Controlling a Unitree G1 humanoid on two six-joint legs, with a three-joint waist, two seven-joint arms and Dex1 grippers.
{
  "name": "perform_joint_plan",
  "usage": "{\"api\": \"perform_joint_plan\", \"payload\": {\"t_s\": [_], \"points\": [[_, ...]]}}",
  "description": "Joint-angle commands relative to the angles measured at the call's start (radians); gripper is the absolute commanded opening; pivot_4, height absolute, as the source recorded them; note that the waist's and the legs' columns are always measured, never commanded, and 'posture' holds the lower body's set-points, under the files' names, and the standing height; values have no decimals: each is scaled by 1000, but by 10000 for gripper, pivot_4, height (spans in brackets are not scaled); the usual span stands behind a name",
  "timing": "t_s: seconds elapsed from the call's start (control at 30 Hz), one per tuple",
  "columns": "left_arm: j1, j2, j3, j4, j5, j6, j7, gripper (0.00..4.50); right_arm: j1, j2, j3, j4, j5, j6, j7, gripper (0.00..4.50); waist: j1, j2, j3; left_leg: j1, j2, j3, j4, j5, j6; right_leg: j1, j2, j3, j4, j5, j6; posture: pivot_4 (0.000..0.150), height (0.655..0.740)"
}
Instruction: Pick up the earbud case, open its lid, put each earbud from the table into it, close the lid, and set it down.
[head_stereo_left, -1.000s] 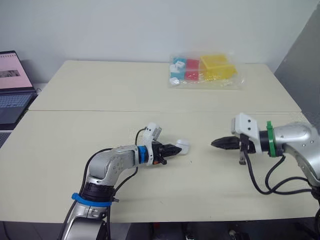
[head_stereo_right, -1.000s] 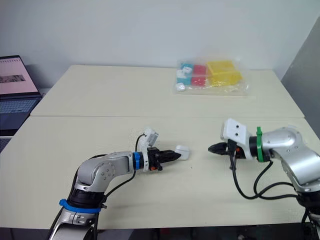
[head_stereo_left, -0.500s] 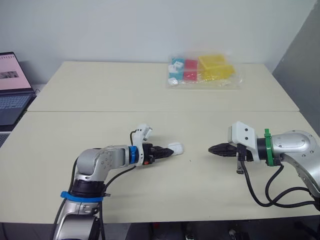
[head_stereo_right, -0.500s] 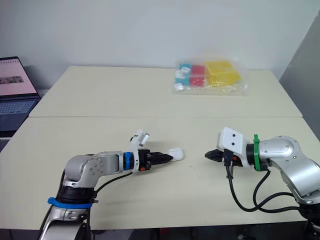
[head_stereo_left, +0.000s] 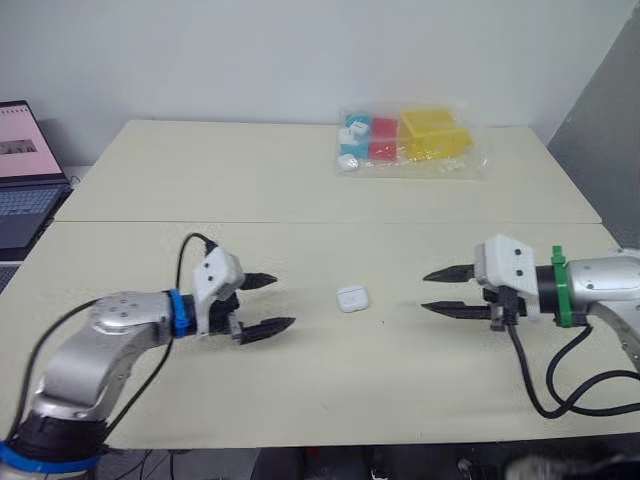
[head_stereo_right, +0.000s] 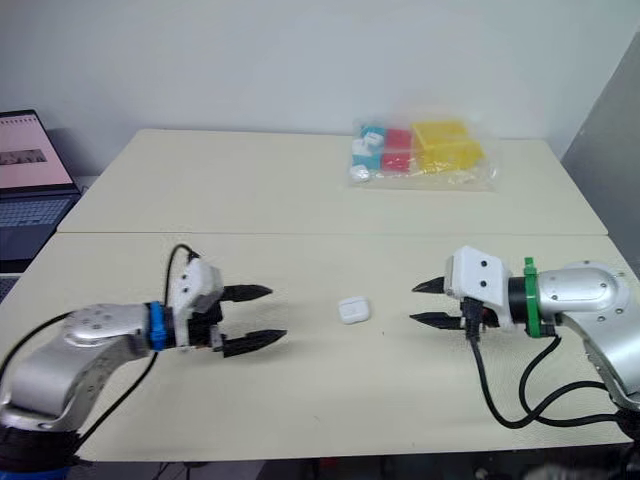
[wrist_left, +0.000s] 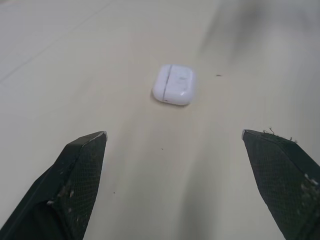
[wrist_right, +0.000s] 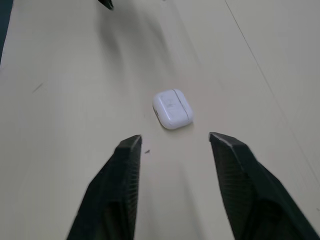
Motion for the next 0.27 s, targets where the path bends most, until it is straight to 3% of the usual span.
{"api": "perform_joint_plan", "payload": {"t_s": [0.03, 0.07, 0.13, 0.27], "points": [[22, 21, 54, -74, -50, 23, -11, 45000, 3, 4, -52, 9, -22, -78, -18, 34912, 4, 0, 0, 0, 0, 0, 0, 0, 0, 0, 0, -1, 0, 0, 0, 1500, 7400], [27, 24, 55, -82, -31, 10, -1, 45000, 19, -8, -57, 11, -22, -94, 1, 39608, 6, 0, 0, 0, 0, 0, 0, 0, 0, 0, 0, -1, 0, 0, 0, 1500, 7400], [33, 24, 45, -88, 24, -11, 38, 45000, 52, -19, -68, 23, -21, -112, 23, 44548, 8, 0, 0, 0, 0, 0, 0, 0, 0, 0, 0, -2, 0, 0, 0, 1500, 7400], [64, 7, 38, -99, 45, -21, 66, 45000, 113, -28, -84, 59, -50, -167, 28, 44548, 10, 0, 0, 0, 0, 0, 1, 0, 0, 1, 0, -1, 0, 0, 0, 1500, 7400]]}}
